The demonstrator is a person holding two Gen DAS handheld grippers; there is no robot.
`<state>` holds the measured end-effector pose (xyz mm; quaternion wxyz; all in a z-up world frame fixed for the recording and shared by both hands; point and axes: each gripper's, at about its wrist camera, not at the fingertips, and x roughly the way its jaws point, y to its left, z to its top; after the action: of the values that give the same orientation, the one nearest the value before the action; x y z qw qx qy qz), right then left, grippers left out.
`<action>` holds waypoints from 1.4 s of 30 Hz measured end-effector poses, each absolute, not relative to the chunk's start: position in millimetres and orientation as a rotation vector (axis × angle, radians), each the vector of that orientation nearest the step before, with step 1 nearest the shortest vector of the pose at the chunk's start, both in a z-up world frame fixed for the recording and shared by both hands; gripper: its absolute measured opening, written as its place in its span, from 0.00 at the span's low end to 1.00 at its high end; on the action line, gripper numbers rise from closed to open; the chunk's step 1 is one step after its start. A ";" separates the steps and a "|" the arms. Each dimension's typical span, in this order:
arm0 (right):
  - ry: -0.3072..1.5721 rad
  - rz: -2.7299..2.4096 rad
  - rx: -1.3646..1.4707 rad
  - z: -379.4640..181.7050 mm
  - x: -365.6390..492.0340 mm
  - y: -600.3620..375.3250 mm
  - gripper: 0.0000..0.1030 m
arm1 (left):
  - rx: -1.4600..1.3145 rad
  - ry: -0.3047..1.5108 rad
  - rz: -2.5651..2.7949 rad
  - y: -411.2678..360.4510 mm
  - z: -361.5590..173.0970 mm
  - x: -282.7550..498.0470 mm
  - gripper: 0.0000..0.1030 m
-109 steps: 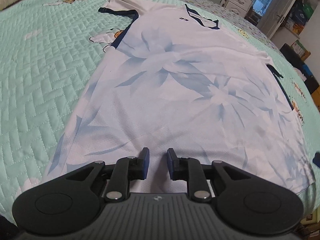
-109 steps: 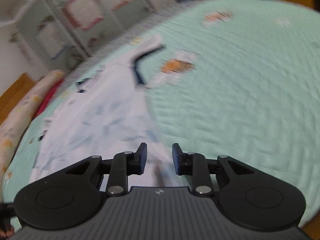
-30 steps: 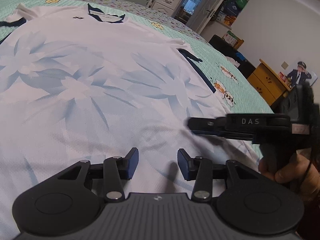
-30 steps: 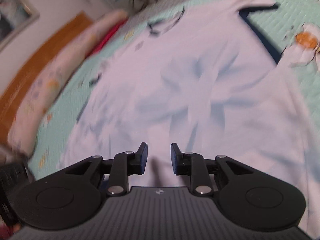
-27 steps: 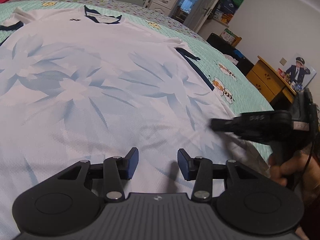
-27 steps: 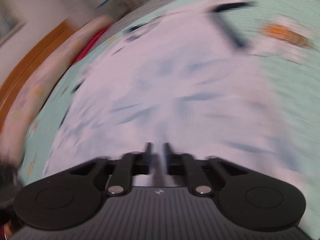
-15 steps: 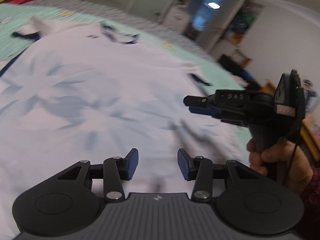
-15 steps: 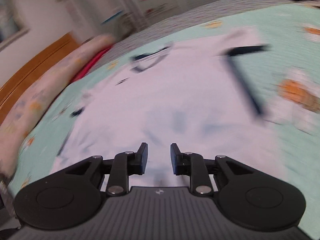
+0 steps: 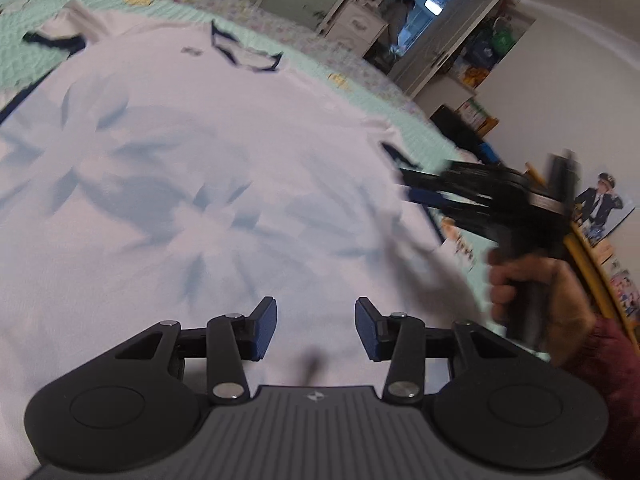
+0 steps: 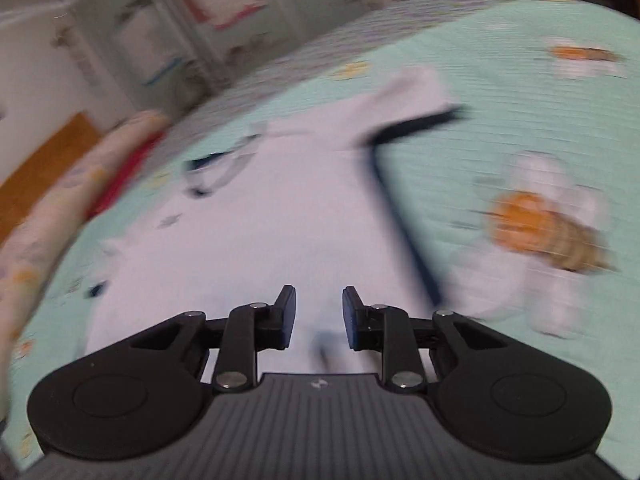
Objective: Fold clothes
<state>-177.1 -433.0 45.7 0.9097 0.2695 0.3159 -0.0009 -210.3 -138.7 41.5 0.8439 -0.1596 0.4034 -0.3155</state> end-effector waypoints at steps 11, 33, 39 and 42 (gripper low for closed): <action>0.733 -0.086 0.520 21.3 -136.6 -463.4 0.11 | -0.353 0.889 -0.534 -146.7 39.9 -163.5 0.45; 0.661 0.036 0.509 41.7 -121.3 -475.0 0.38 | -0.369 0.626 -0.566 -167.2 2.0 -154.5 0.65; 0.677 -0.104 0.547 35.6 -107.0 -491.8 0.35 | -0.415 0.620 -0.580 -162.0 1.0 -152.8 0.65; 0.546 -0.189 0.668 39.9 -119.2 -515.4 0.47 | -0.434 0.619 -0.587 -160.4 -0.3 -151.1 0.65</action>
<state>-119.2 -515.4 39.9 0.9041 0.3232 0.2643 -0.0915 -151.1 -160.4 -0.3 0.8876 -0.2088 0.2980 -0.2825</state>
